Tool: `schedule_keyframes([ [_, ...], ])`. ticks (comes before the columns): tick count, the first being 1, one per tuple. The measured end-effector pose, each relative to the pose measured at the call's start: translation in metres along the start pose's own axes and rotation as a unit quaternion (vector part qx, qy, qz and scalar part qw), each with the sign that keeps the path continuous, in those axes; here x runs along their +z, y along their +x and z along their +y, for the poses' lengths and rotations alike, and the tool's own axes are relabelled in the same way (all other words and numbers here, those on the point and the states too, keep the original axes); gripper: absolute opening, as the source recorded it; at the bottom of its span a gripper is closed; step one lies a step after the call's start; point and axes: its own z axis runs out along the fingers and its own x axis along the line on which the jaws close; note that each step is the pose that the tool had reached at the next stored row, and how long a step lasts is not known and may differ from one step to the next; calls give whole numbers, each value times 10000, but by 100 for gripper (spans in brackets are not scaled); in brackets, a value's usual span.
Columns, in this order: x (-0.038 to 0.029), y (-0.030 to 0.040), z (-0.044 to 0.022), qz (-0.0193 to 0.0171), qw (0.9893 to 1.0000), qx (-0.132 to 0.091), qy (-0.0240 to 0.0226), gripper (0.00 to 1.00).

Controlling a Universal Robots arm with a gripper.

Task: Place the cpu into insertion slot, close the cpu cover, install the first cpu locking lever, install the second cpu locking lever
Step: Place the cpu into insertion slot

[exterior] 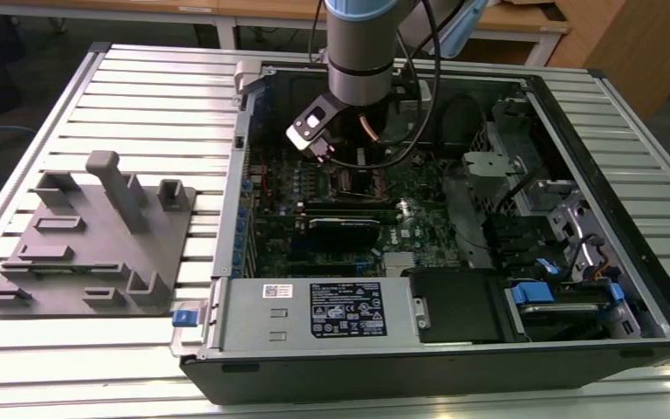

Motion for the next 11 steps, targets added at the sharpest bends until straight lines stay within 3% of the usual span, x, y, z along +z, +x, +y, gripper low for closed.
schedule_keyframes([
  [11,-1,-1,-1,13,10000,1,1,54],
])
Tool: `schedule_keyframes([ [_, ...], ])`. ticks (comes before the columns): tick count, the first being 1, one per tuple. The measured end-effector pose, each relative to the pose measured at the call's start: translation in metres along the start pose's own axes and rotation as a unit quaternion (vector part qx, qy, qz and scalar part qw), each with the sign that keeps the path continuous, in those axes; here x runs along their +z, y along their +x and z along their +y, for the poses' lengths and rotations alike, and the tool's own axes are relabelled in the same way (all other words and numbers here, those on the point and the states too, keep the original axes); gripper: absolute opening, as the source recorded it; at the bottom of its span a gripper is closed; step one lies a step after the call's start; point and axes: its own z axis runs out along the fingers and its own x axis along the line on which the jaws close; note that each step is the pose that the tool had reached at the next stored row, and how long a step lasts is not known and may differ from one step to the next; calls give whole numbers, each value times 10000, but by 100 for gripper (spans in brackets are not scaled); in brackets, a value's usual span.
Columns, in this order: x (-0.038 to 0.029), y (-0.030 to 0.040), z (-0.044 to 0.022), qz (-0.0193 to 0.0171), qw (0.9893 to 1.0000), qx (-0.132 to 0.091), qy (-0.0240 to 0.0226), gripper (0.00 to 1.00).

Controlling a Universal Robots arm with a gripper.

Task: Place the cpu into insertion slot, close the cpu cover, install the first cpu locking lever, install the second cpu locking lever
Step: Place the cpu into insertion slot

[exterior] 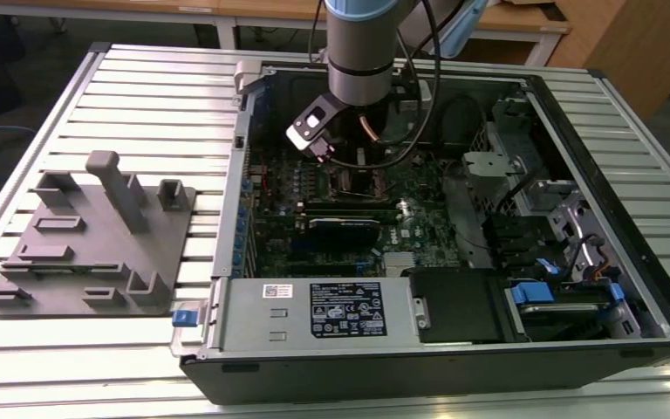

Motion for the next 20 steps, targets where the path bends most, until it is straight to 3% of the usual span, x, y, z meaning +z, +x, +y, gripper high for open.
schedule_keyframes([
  [20,3,0,0,-1,10000,23,-1,54],
])
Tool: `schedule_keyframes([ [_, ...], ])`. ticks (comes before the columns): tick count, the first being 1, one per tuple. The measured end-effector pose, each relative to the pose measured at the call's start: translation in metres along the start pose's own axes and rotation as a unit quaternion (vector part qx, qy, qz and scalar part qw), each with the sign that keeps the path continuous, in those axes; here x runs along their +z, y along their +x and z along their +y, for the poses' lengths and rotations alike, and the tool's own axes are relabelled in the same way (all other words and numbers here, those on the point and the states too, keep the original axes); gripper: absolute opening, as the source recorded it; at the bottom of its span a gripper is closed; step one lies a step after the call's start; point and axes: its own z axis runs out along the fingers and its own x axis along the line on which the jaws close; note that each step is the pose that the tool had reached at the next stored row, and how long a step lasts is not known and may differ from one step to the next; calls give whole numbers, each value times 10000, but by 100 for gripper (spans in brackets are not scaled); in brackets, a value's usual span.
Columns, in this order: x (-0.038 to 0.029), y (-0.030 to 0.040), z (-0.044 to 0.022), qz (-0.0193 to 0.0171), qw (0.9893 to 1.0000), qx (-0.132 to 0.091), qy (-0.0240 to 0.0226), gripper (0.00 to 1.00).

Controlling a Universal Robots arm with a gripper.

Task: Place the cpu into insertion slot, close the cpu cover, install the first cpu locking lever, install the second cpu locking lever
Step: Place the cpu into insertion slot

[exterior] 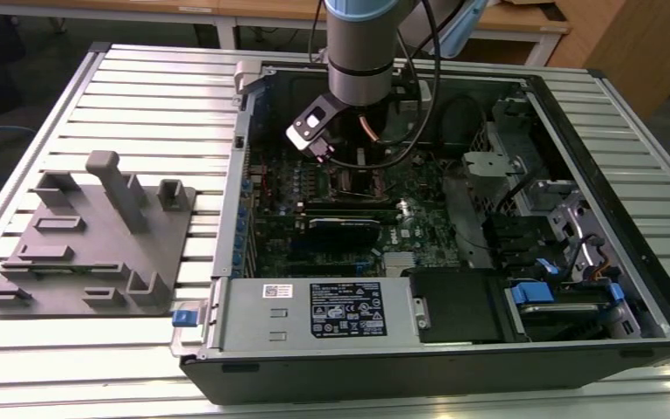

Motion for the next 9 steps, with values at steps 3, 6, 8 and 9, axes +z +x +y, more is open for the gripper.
schedule_keyframes([
  [3,0,0,0,0,10000,0,0,54],
  [6,0,0,0,0,10000,0,0,54],
  [8,3,-1,-1,0,10000,0,1,54],
  [9,5,-1,-1,-1,10000,0,1,54],
])
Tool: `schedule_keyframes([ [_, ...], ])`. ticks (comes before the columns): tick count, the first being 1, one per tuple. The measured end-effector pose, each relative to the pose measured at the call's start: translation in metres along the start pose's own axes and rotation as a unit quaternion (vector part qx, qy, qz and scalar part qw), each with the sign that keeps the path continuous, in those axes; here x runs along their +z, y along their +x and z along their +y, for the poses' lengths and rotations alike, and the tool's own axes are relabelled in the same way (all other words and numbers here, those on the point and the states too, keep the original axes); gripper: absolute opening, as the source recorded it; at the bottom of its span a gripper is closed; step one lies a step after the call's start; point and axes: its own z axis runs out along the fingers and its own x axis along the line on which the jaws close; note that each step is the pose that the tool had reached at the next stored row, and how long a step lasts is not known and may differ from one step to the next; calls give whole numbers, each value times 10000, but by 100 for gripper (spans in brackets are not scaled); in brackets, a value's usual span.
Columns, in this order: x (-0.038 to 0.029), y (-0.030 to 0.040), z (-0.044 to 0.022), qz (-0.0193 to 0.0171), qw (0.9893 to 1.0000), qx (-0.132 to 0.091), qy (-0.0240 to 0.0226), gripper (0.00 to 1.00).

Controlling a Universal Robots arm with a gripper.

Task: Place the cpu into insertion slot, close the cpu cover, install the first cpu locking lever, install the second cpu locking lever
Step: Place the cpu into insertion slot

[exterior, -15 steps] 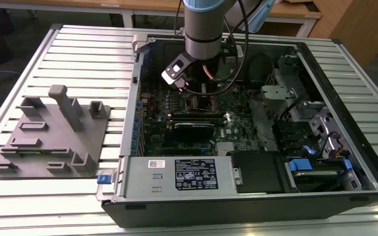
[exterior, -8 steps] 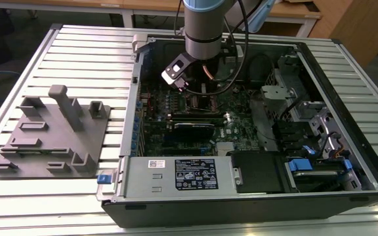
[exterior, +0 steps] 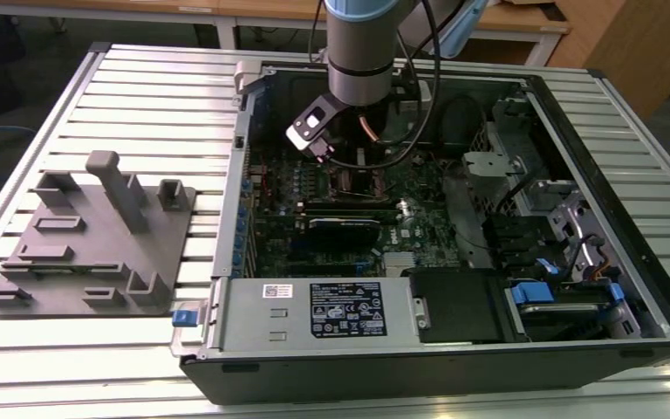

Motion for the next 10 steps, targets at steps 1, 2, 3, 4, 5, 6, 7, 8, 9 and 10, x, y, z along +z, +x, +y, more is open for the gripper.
schedule_keyframes([
  [1,2,0,0,-1,10000,0,0,54],
  [2,4,0,0,-1,10000,0,0,54],
  [3,6,0,-1,-1,10000,0,0,54],
  [4,9,0,-1,-1,10000,0,0,54],
  [5,10,0,-1,-1,10000,0,0,54],
  [6,10,0,-1,0,10000,0,0,54],
  [7,11,0,-1,0,10000,0,-1,54],
  [8,11,0,-1,0,10000,0,-1,54],
  [9,11,0,-1,1,10000,0,-1,54],
  [10,11,0,-1,0,10000,0,-1,54],
])
